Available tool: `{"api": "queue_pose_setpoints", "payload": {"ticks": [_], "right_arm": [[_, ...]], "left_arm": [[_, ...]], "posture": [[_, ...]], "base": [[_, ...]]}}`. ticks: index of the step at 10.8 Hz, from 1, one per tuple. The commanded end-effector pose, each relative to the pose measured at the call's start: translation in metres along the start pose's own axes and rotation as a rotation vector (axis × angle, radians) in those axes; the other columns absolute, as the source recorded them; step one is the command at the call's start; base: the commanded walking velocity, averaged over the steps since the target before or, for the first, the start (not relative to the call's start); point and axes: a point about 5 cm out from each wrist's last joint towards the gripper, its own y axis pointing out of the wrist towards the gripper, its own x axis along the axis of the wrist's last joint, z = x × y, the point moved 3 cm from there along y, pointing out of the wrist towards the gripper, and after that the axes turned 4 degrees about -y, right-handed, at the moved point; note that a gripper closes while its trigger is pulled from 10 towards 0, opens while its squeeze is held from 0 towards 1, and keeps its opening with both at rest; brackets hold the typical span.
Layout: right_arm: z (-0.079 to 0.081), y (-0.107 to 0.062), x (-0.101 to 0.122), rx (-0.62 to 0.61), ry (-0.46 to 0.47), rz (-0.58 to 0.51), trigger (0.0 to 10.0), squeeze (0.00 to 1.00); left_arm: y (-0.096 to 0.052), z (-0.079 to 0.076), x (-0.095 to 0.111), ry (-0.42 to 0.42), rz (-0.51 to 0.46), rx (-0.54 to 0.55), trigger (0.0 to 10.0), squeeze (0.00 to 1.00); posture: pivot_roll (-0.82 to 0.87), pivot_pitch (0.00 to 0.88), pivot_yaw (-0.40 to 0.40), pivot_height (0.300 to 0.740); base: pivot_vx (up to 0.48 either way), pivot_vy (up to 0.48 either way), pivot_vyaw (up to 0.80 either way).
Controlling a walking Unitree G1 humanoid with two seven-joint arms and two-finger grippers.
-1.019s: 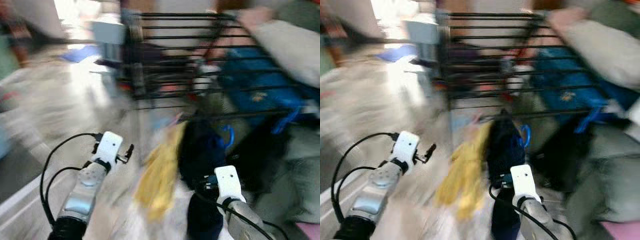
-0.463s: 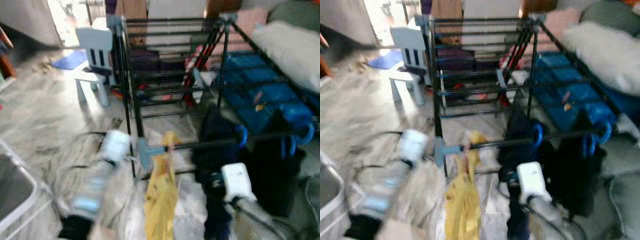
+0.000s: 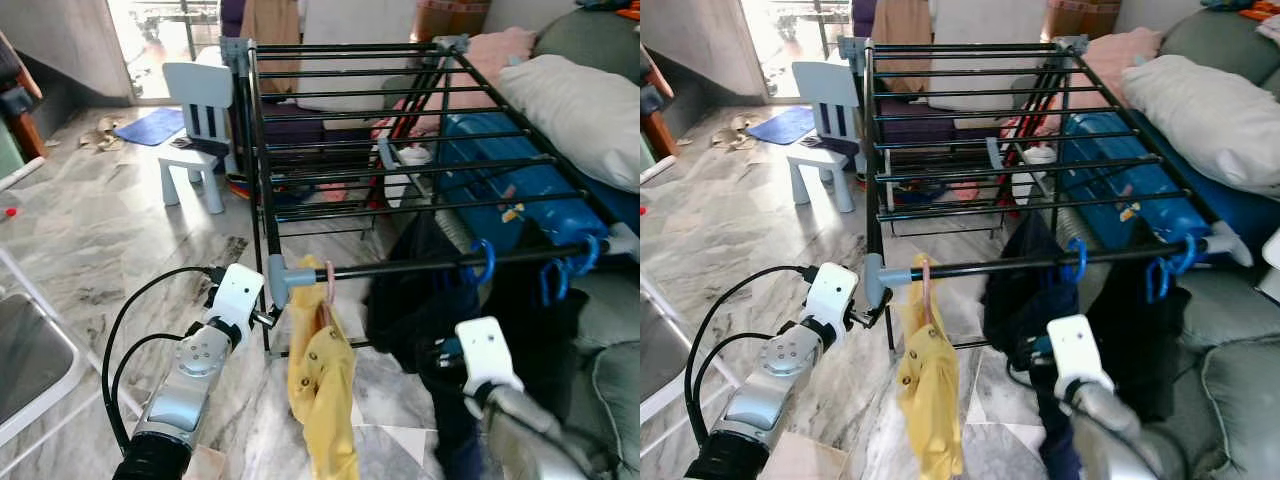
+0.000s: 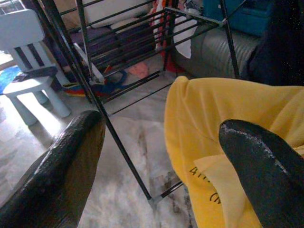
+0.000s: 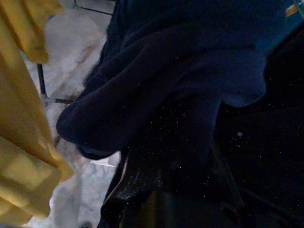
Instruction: Hang hanger
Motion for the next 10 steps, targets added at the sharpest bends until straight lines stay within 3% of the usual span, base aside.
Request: {"api": "queue_pose_setpoints", "payload": {"ticks": [1, 3, 5, 8, 9, 10], "right_arm": [[-0.003, 0.003, 0.011, 0.011, 0.007, -0.027, 10.0, 0.0], [-0.002, 0.011, 0.01, 0.096, -0.007, 0.025, 10.0, 0.0], [-0.001, 0.015, 0.006, 0.132, 0.053, 0.058, 10.0, 0.0], [0.009, 0.009, -0.021, 0.176, 0.103, 0.131, 10.0, 0.0], [0.009, 0.007, -0.022, 0.176, 0.112, 0.131, 10.0, 1.0], [0.006, 0.002, -0.02, 0.135, 0.062, 0.095, 10.0, 1.0]], "left_arm": [[0.0, -0.001, 0.003, 0.004, -0.006, -0.007, 10.0, 0.0], [0.0, -0.002, 0.002, 0.008, -0.001, -0.014, 10.0, 0.0], [0.0, -0.002, 0.001, 0.01, 0.0, -0.013, 10.0, 0.0], [-0.001, -0.002, 0.0, 0.009, 0.004, -0.007, 10.0, 0.0], [-0.001, -0.003, 0.0, 0.009, 0.005, -0.008, 10.0, 0.0], [0.0, 0.001, -0.002, 0.013, 0.014, 0.033, 10.0, 0.0]], "posture": [[-0.02, 0.0, -0.045, 0.74], [-0.01, 0.0, -0.05, 0.74], [0.01, 0.0, -0.063, 0.74], [0.01, 0.0, -0.066, 0.74], [0.01, 0.0, -0.066, 0.74], [0.0, 0.0, -0.064, 0.74]], "base": [[0.0, 0.0, 0.0], [0.0, 0.0, 0.0], [0.0, 0.0, 0.0], [0.0, 0.0, 0.0], [0.0, 0.0, 0.0], [0.0, 0.0, 0.0]]}}
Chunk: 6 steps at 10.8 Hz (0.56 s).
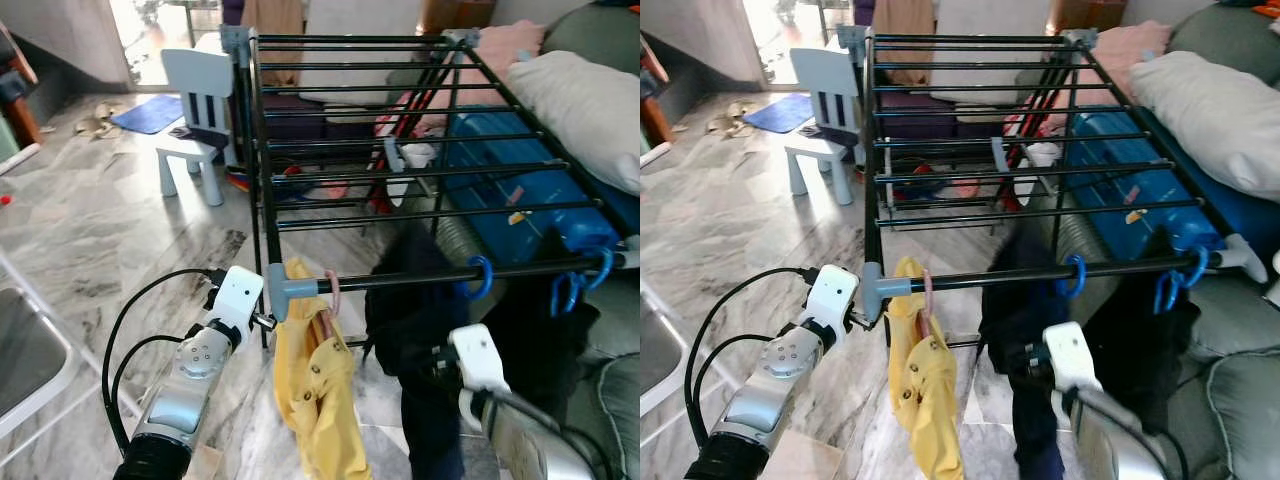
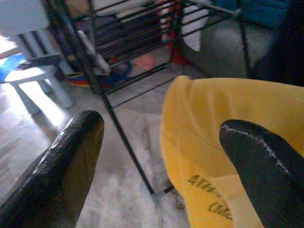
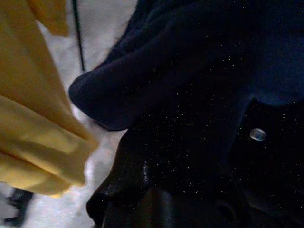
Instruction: Hang hanger
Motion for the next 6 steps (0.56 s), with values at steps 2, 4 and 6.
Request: {"api": "queue_pose_setpoints", "payload": {"ticks": [2, 4, 6], "right_arm": [[0.002, -0.01, 0.013, -0.043, -0.073, -0.082, 10.0, 1.0], [0.001, -0.03, 0.017, -0.157, -0.096, -0.185, 10.0, 1.0], [-0.003, -0.041, 0.014, -0.203, -0.069, -0.201, 10.0, 1.0]], "left_arm": [[-0.001, 0.005, 0.004, 0.023, -0.027, 0.014, 10.0, 0.0], [-0.005, -0.003, 0.021, 0.008, -0.116, -0.019, 10.0, 0.0], [-0.009, -0.014, 0.024, -0.012, -0.127, -0.093, 10.0, 0.0]], "posture": [[0.0, 0.0, -0.066, 0.74], [-0.01, 0.0, -0.058, 0.74], [-0.02, 0.0, -0.055, 0.74]], "base": [[0.0, 0.0, 0.0], [0.0, 0.0, 0.0], [0.0, 0.0, 0.0]]}}
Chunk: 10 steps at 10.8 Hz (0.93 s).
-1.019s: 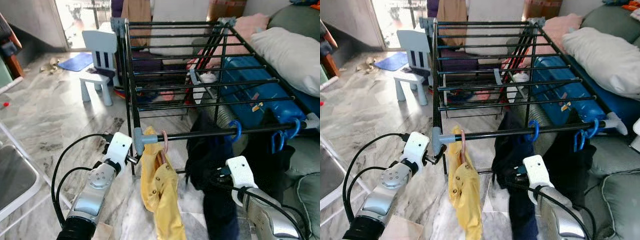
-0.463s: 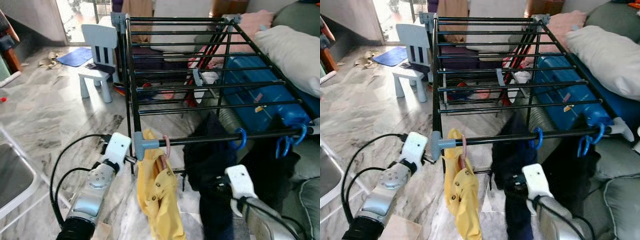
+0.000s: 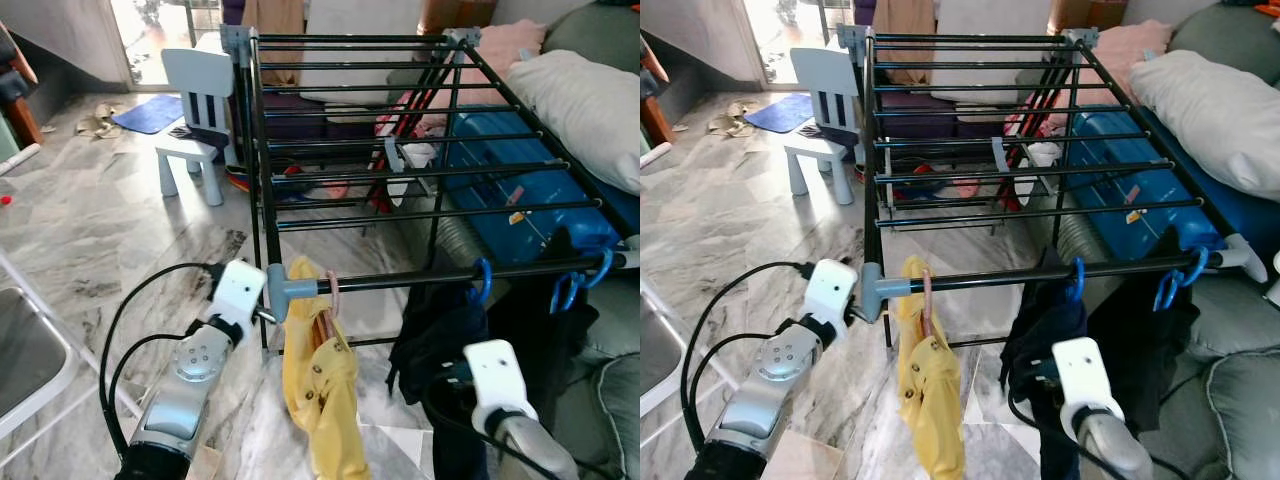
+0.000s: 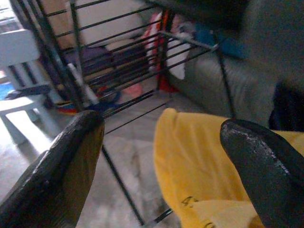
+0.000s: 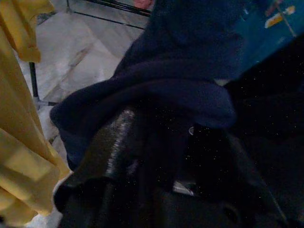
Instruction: Hang hanger
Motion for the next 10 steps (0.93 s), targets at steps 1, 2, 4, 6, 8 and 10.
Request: {"api": "queue_pose_setpoints", "payload": {"ticks": [1, 2, 4, 6, 8, 10], "right_arm": [[-0.004, -0.005, 0.006, -0.025, 0.014, -0.022, 10.0, 1.0], [-0.003, -0.007, 0.006, -0.035, 0.005, -0.026, 10.0, 1.0], [0.003, -0.01, 0.008, -0.04, 0.005, -0.05, 10.0, 1.0], [0.006, -0.011, 0.01, -0.048, 0.007, -0.064, 10.0, 1.0], [0.006, -0.01, 0.013, -0.055, -0.002, -0.076, 10.0, 1.0], [0.005, -0.009, 0.014, -0.057, -0.009, -0.076, 10.0, 1.0]], "left_arm": [[-0.001, -0.003, 0.002, -0.017, -0.005, -0.015, 10.0, 0.0], [-0.001, -0.003, 0.002, -0.006, -0.006, -0.008, 10.0, 0.0], [-0.003, -0.002, 0.001, -0.004, 0.001, -0.001, 10.0, 0.0], [-0.004, -0.003, 0.001, 0.003, 0.008, -0.012, 10.0, 0.0], [-0.002, -0.005, 0.001, 0.004, 0.017, -0.017, 10.0, 0.0], [-0.001, -0.006, 0.0, 0.006, 0.021, -0.02, 10.0, 0.0]], "posture": [[-0.02, 0.0, -0.054, 0.74], [-0.02, 0.0, -0.055, 0.74], [-0.02, 0.0, -0.056, 0.74], [-0.01, 0.0, -0.056, 0.74], [-0.02, 0.0, -0.058, 0.74], [-0.02, 0.0, -0.06, 0.74]], "base": [[0.0, 0.0, 0.0], [0.0, 0.0, 0.0], [0.0, 0.0, 0.0], [0.0, 0.0, 0.0], [-0.129, 0.0, 0.0], [-0.274, 0.0, 0.0]]}}
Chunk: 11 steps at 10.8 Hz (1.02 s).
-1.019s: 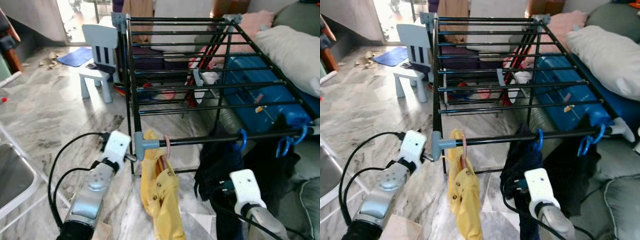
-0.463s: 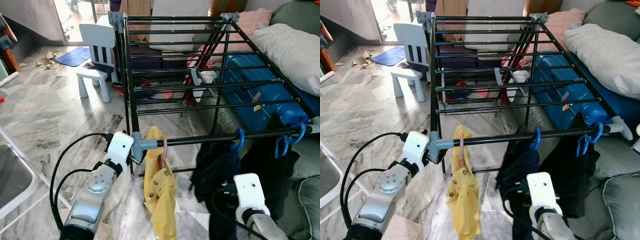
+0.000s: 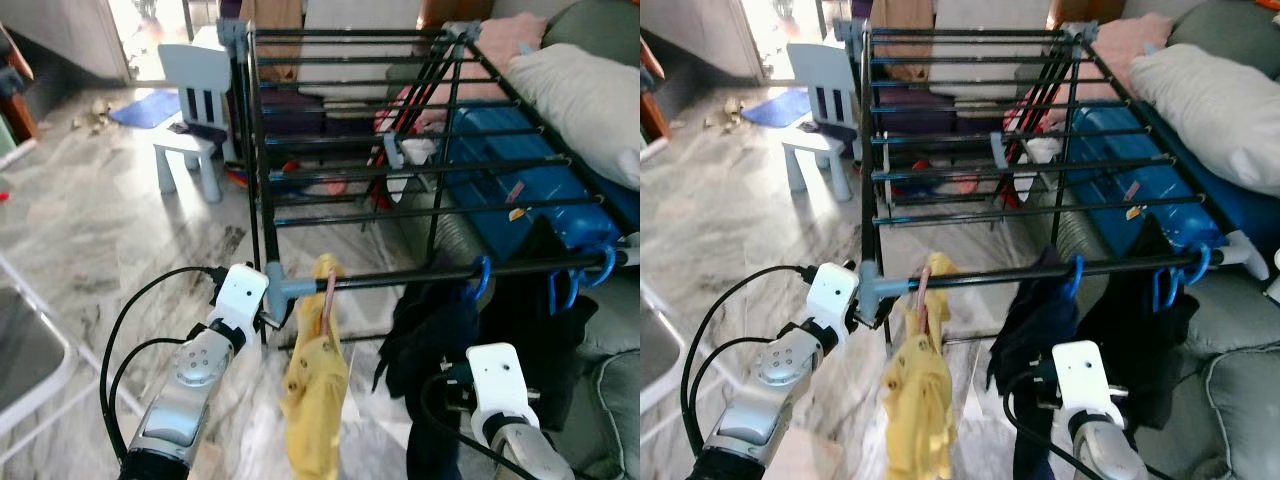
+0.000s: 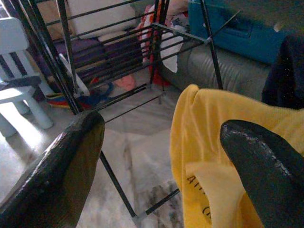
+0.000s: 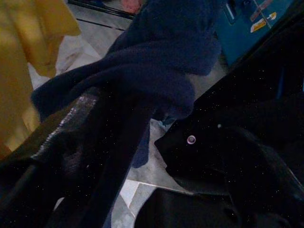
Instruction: Hang hanger
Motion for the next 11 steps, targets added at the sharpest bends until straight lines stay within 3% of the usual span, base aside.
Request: {"api": "queue_pose_setpoints", "payload": {"ticks": [1, 2, 3, 4, 7, 8, 9, 11], "right_arm": [[-0.0016, -0.0004, 0.005, -0.005, -0.008, -0.023, 10.0, 0.9], [-0.0006, 0.0003, 0.0051, -0.002, -0.009, -0.024, 10.0, 0.77], [0.0001, 0.0007, 0.0052, -0.001, -0.01, -0.024, 10.0, 0.72], [0.0009, 0.0013, 0.0054, 0.003, -0.011, -0.025, 10.0, 0.56], [0.0001, 0.0029, 0.0059, 0.0, -0.01, -0.028, 10.0, 0.53], [-0.0002, 0.0041, 0.007, -0.006, 0.007, -0.029, 10.0, 0.39], [-0.0007, 0.0046, 0.0072, -0.013, 0.018, -0.028, 10.0, 0.0], [-0.0047, 0.0053, 0.0072, -0.042, 0.014, -0.037, 10.0, 0.0]], "left_arm": [[0.0013, -0.0039, 0.0013, 0.014, 0.006, -0.014, 10.0, 0.0], [0.0015, -0.0041, 0.0011, 0.015, 0.007, -0.014, 10.0, 0.0], [0.0016, -0.0042, 0.0011, 0.016, 0.007, -0.014, 10.0, 0.0], [0.0017, -0.0045, 0.001, 0.018, 0.007, -0.015, 10.0, 0.0], [0.0025, -0.0049, 0.0002, 0.02, 0.012, -0.018, 10.0, 0.0], [0.0036, -0.0052, 0.0009, 0.025, 0.009, -0.017, 10.0, 0.0], [0.0042, -0.0054, 0.0011, 0.026, 0.008, -0.017, 10.0, 0.0], [0.0057, -0.0069, 0.0056, 0.035, -0.024, -0.036, 10.0, 0.0]], "posture": [[-0.01, 0.0, -0.061, 0.74], [-0.01, 0.0, -0.061, 0.74], [-0.01, 0.0, -0.061, 0.74], [-0.01, 0.0, -0.061, 0.74], [-0.01, 0.0, -0.061, 0.74], [-0.01, 0.0, -0.06, 0.74], [-0.01, 0.0, -0.06, 0.74], [-0.01, 0.0, -0.059, 0.74]], "base": [[-0.292, 0.0, 0.0], [-0.33, 0.0, 0.0], [-0.349, 0.0, 0.0], [-0.349, 0.0, 0.0], [-0.345, 0.0, 0.0], [-0.315, 0.0, 0.0], [-0.285, 0.0, 0.0], [0.0, 0.0, 0.0]]}}
